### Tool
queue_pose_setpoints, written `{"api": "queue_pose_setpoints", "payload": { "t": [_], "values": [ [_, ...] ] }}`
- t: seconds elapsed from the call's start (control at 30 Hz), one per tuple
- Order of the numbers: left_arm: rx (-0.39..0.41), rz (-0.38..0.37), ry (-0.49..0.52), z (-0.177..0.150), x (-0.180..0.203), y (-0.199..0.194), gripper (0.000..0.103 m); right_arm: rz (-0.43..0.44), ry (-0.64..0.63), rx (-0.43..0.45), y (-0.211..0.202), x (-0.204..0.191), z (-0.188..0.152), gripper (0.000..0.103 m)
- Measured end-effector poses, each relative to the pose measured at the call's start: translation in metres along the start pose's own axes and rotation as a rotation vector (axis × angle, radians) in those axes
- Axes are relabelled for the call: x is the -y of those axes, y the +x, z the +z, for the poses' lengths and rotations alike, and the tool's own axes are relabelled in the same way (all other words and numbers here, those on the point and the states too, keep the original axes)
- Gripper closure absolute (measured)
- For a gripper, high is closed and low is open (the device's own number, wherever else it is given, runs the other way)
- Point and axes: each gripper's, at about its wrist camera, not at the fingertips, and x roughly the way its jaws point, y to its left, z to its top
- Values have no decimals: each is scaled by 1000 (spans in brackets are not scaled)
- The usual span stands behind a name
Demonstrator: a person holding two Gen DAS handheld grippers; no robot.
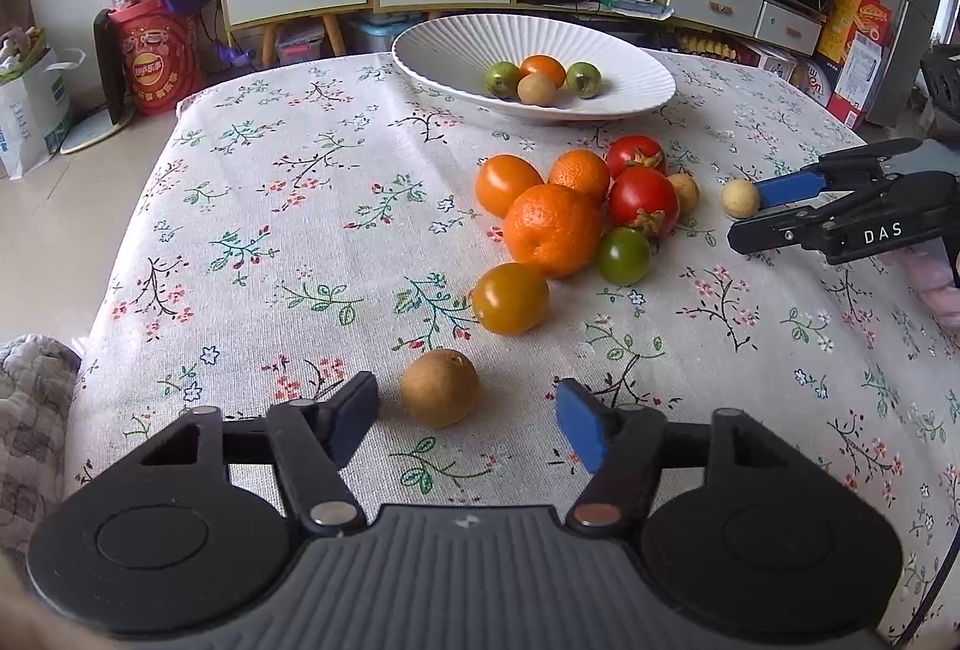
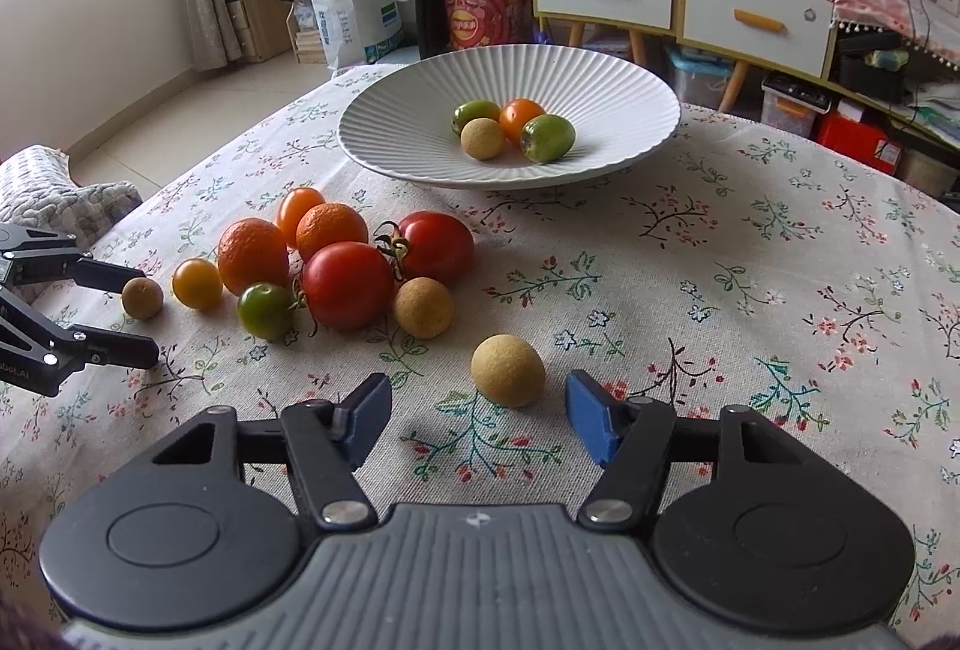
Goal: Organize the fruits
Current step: 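Grasp the brown kiwi with the left gripper while the right gripper grasps a yellow potato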
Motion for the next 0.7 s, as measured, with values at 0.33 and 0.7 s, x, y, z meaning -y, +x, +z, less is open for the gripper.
{"api": "queue_pose_setpoints", "payload": {
  "t": [0.33, 0.7],
  "values": [
    [1, 18, -6, 3, 0, 0, 69, -15, 14, 11, 1, 2, 4, 65],
    [2, 24, -16, 5, -3, 0, 78, -4, 16, 15, 2, 1, 8, 79]
  ]
}}
